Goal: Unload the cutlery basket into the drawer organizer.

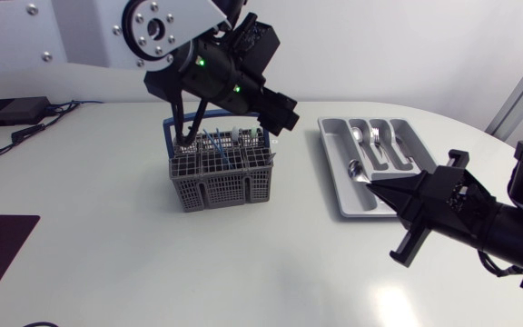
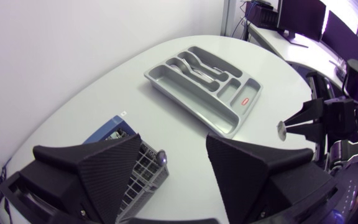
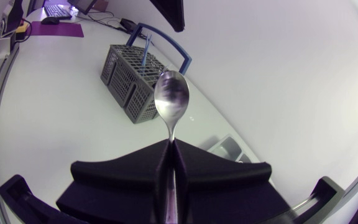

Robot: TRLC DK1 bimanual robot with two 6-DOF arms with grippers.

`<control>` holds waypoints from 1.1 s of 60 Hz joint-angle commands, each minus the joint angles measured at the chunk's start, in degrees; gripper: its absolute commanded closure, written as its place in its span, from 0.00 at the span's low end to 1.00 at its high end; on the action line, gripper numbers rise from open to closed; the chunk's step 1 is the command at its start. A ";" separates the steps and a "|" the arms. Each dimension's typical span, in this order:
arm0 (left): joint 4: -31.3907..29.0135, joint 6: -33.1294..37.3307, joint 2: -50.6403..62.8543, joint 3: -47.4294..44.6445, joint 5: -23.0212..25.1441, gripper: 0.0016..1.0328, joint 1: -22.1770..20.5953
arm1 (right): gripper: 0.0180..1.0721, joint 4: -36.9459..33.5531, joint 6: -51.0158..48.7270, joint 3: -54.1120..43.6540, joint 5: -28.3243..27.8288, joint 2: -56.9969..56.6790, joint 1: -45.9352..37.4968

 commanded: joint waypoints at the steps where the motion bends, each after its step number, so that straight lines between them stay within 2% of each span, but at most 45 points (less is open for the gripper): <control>1: 1.50 4.18 1.58 -2.59 -3.32 0.25 -2.15 | 0.94 -2.05 -6.02 0.63 -3.27 2.34 -4.41; 7: 5.28 8.14 2.63 -5.84 -10.27 0.25 -5.05 | 0.94 -5.48 -12.70 3.27 -8.81 7.70 -10.83; 11: 7.30 9.72 3.07 -7.25 -13.25 0.25 -6.28 | 0.94 -7.58 -17.09 5.21 -11.36 11.48 -14.17; 21: 7.83 10.69 5.09 -6.99 -15.28 0.25 -6.81 | 0.94 -13.12 -27.99 11.71 -14.96 21.76 -21.02; 37: 7.30 12.18 8.17 -4.35 -18.79 0.25 -7.07 | 0.94 -26.57 -45.13 27.44 -15.31 39.52 -28.49; 46: 6.42 13.59 9.93 -2.24 -21.52 0.25 -7.60 | 0.94 -32.28 -51.46 35.44 -12.76 48.48 -29.72; 54: 4.66 13.68 11.25 0.31 -21.69 0.25 -7.51 | 0.95 -35.27 -55.68 39.92 -8.72 54.28 -29.64; 66: 4.14 14.03 12.65 1.19 -24.86 0.25 -7.60 | 0.95 -35.45 -58.75 42.21 -3.36 59.73 -28.93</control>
